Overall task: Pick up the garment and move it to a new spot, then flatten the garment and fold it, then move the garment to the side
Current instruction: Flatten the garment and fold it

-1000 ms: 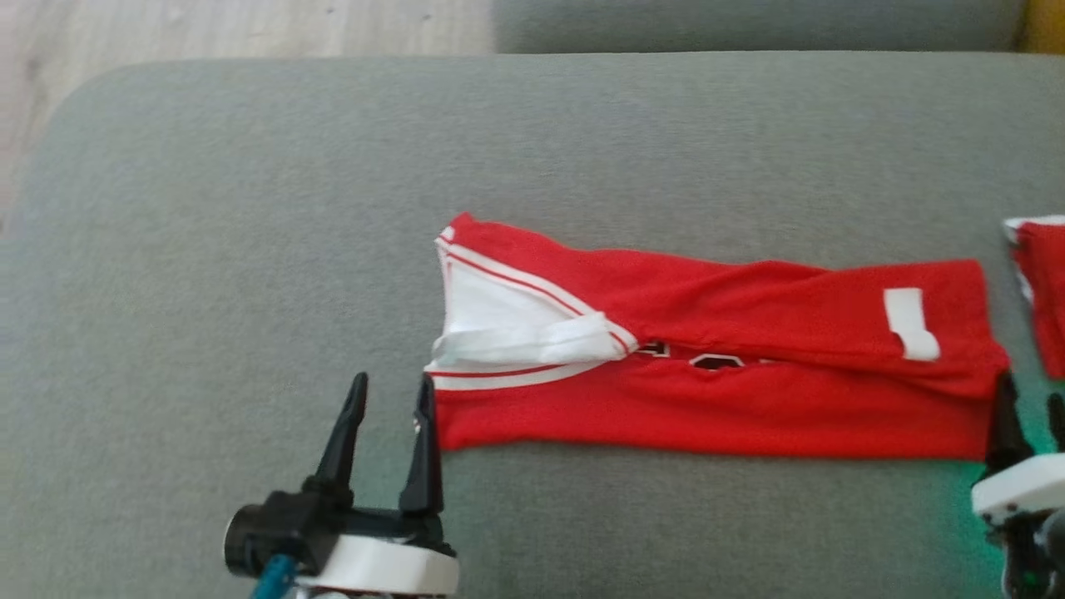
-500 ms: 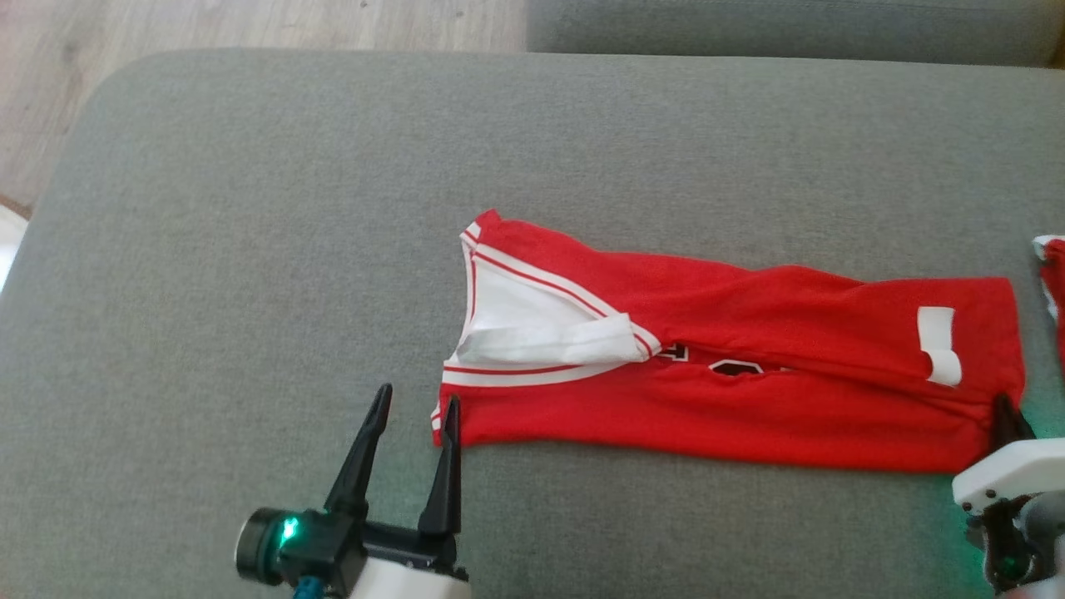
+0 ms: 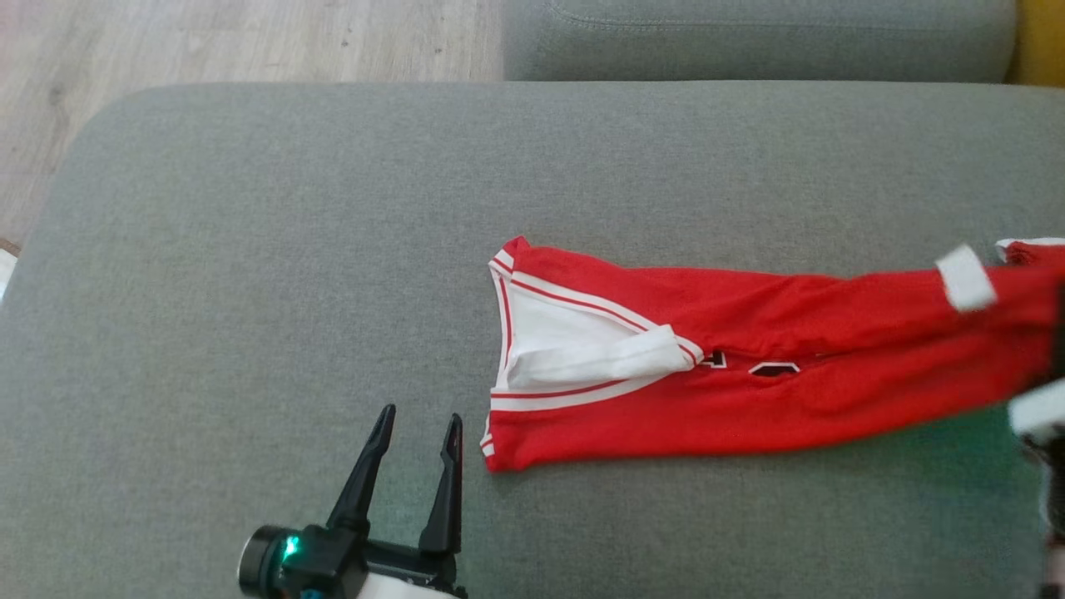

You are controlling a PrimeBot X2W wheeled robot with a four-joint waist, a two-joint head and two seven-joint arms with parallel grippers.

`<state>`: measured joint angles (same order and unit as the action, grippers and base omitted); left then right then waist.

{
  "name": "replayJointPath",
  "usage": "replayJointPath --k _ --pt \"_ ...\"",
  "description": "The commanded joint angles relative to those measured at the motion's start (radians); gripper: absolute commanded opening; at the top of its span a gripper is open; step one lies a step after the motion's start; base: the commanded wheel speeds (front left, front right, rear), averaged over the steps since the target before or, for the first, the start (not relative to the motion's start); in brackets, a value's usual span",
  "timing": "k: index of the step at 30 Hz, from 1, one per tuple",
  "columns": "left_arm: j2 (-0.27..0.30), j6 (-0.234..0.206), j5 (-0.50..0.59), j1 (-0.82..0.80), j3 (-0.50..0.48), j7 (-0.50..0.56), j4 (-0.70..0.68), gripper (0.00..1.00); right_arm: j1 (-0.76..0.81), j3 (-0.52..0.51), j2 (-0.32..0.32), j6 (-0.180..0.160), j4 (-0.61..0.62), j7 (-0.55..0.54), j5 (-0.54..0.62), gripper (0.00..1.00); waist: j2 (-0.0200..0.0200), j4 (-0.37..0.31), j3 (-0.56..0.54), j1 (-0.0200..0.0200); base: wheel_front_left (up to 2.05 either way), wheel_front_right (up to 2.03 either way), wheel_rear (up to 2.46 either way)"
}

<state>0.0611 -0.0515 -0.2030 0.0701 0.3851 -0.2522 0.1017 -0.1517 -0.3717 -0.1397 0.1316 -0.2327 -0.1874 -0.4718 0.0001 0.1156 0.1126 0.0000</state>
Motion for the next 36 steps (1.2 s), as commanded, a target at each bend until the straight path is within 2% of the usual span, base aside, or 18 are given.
replayJointPath --k 1,6,10,14,21,22,23,29,33,36 --pt "-0.010 0.003 0.004 -0.003 -0.037 -0.010 -0.022 1.00 -0.010 0.071 0.009 -0.001 0.120 -0.024 -0.028 0.00 -0.0001 0.005 -0.005 0.0000 0.00 0.00 0.00" --pt "-0.010 0.013 -0.004 -0.009 -0.026 -0.010 -0.013 1.00 -0.006 0.225 0.071 -0.001 0.300 -0.088 -0.042 0.00 -0.0001 0.030 -0.003 0.0000 0.00 0.00 0.00" --pt "-0.011 0.017 -0.012 -0.019 -0.016 -0.010 -0.010 1.00 -0.014 0.333 0.086 -0.001 0.328 -0.110 -0.066 0.00 -0.0001 0.057 0.005 0.0000 0.00 0.00 0.00" --pt "-0.011 0.019 -0.022 -0.039 0.004 -0.010 -0.004 1.00 -0.033 0.484 0.089 -0.001 0.281 -0.093 -0.125 0.00 -0.0001 0.097 0.023 0.0000 0.00 0.00 0.00" --pt "-0.011 0.007 -0.048 -0.068 0.028 -0.010 0.000 1.00 -0.061 0.714 0.089 -0.001 0.128 -0.016 -0.198 0.00 -0.0001 0.145 0.047 0.0000 0.00 0.00 0.00" --pt "-0.011 0.005 -0.050 -0.069 0.028 -0.010 0.000 1.00 -0.066 0.747 0.089 -0.001 0.112 -0.002 -0.207 0.39 -0.0001 0.145 0.049 0.0000 0.00 0.00 0.00" --pt "-0.011 0.003 -0.052 -0.070 0.028 -0.010 -0.001 1.00 -0.071 0.775 0.089 -0.001 0.101 0.021 -0.222 1.00 -0.0001 0.145 0.051 0.0000 0.00 0.00 0.00" --pt "-0.011 -0.011 -0.050 -0.070 0.014 -0.010 -0.002 1.00 -0.100 0.847 0.089 -0.001 0.082 0.208 -0.328 1.00 -0.0001 0.104 0.029 0.0000 0.00 0.00 0.00" --pt "-0.011 -0.012 -0.040 -0.053 -0.004 -0.010 -0.006 1.00 -0.090 0.821 0.086 -0.001 0.077 0.266 -0.257 1.00 -0.0001 0.060 -0.012 0.0000 0.00 0.00 0.00" --pt "-0.011 -0.016 -0.040 -0.035 -0.020 -0.010 -0.009 1.00 -0.050 0.783 0.040 -0.001 0.098 0.319 -0.199 1.00 -0.0001 0.030 -0.046 0.0000 0.00 0.00 0.00"
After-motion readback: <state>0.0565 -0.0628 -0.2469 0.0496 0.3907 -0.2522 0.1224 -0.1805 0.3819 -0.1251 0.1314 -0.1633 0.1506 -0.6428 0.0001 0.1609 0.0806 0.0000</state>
